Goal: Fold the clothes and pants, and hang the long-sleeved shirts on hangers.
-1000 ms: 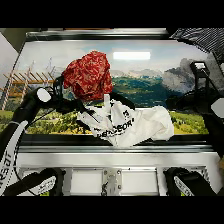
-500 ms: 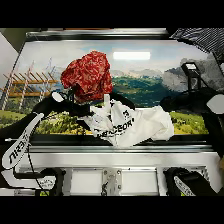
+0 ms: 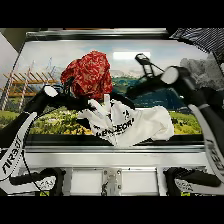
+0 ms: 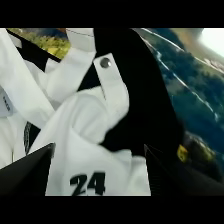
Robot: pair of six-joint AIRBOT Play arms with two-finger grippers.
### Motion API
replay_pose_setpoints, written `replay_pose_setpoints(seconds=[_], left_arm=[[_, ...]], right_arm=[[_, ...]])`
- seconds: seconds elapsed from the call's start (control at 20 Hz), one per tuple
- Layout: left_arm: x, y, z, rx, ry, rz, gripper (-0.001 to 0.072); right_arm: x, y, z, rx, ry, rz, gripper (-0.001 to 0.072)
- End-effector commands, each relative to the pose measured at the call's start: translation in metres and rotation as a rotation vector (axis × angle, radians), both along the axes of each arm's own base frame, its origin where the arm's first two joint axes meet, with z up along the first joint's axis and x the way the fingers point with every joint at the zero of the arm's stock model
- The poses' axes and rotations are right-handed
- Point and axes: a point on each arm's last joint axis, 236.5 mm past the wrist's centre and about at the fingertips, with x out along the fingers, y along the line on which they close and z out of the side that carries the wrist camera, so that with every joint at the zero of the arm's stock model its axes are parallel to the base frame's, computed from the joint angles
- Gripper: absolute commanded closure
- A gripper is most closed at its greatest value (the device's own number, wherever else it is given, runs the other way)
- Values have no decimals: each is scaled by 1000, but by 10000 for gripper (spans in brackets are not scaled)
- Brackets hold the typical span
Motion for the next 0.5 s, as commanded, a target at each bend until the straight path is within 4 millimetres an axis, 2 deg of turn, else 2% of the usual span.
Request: replay_pose_setpoints(seconds=[0.0,0.15,0.25,0.35,0.45], left_arm=[[-4,-1,7,-6,-1,-14,691],[-8,-2,7,-9,11,-23,691],[-8,-2,7,-9,12,-24,690],[-9,-2,7,-10,16,-27,690],[-9,-2,7,-9,15,-26,691]], right_arm=[[22,64,-61,-55,36,132,70],[33,84,-106,-118,51,176,73],[32,83,-125,-148,93,178,73],[16,66,-130,-220,162,216,73],[5,36,-125,-342,191,246,75]])
